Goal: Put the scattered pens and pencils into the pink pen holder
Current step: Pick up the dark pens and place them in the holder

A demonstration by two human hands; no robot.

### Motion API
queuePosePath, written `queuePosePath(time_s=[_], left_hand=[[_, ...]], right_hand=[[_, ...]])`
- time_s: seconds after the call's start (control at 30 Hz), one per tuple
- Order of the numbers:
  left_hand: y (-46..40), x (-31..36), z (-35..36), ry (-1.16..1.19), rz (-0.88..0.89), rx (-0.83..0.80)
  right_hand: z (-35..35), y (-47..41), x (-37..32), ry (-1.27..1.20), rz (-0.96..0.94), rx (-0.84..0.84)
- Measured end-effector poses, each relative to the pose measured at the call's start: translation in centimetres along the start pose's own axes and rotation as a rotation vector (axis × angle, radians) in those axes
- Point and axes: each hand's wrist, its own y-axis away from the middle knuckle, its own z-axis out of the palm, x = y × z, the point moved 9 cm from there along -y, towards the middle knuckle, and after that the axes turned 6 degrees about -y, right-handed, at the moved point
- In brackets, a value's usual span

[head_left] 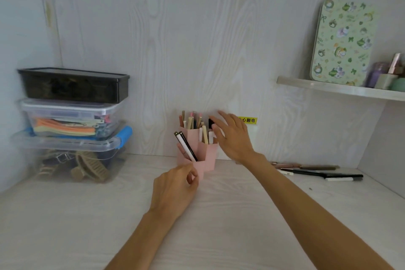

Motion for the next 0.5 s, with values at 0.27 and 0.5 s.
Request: queuePosePath(time_s=[0.27,0.5], left_hand=[[0.6,1.1,2.2,0.034,0.145,-0.172],[0.1,5.6,4.4,0.01,0.228,-0.307]], right_hand=[[-5.1,6.1,9.2,-0.117,0.204,0.11],[-2.1,14.0,19.5,0.097,0.676,-0.233]])
